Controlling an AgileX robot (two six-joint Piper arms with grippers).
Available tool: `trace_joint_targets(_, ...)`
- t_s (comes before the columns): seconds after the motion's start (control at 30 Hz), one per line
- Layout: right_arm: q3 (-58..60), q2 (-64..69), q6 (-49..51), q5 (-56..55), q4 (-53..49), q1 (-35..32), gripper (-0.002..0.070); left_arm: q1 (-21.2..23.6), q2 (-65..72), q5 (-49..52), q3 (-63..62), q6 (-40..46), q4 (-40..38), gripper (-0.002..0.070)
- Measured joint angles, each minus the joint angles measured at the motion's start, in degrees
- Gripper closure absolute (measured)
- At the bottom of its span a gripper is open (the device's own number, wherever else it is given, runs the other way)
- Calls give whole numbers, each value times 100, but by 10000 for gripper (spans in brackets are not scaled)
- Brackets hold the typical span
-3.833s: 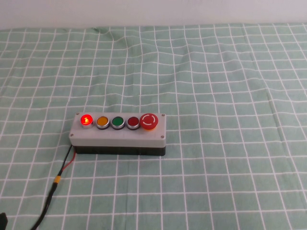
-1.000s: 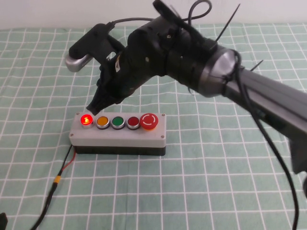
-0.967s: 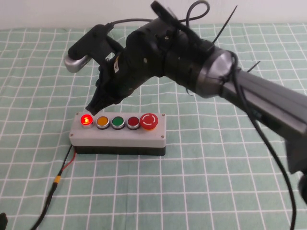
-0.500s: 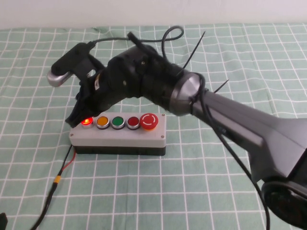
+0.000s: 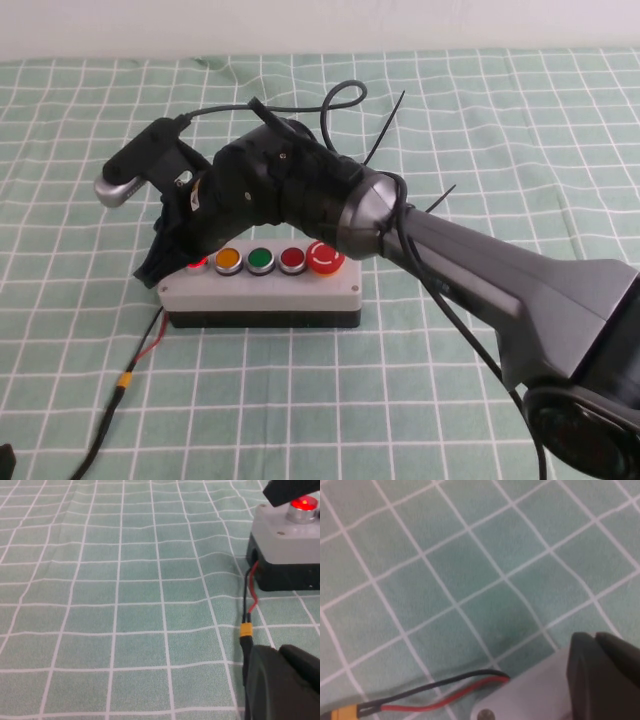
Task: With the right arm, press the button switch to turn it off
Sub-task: Press the button to turn off
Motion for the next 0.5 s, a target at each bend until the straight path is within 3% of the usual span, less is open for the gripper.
trace_joint_targets(0.5, -908, -453, 0, 1008, -124, 2, 689, 0, 0, 0, 0, 0, 0, 678)
